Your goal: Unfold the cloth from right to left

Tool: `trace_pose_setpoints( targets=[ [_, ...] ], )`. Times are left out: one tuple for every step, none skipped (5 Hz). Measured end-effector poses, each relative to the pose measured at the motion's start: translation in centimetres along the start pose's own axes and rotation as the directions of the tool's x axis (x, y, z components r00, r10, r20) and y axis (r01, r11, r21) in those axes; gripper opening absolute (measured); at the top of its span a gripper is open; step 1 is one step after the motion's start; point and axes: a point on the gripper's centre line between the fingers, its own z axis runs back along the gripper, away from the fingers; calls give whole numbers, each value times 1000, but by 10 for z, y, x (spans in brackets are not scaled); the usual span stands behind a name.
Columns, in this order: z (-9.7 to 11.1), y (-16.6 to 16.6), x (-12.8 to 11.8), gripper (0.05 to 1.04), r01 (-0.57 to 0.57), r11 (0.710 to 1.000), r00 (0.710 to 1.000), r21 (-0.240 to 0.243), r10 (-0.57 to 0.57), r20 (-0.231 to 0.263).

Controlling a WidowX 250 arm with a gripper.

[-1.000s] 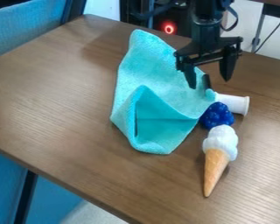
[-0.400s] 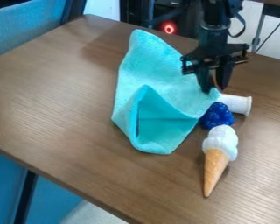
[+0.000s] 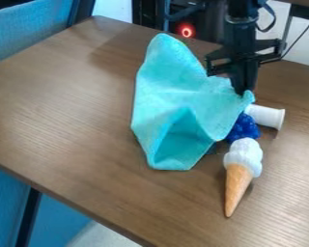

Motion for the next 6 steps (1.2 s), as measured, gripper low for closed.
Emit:
trace_pose_setpoints(
  targets=[
    [21, -2, 3, 58, 1, 998, 1000, -59, -1, -4],
    [36, 16, 1, 56, 17, 997, 1000, -72, -18, -11],
    [47, 49, 4, 56, 29, 998, 999, -62, -30, -14],
    [59, 79, 4, 56, 50, 997, 999, -66, -51, -18],
    [67, 109, 5, 56, 78, 996, 996, -52, -80, -31],
    [70, 138, 6, 56, 122, 991, 988, -46, -126, -92]
  ],
)
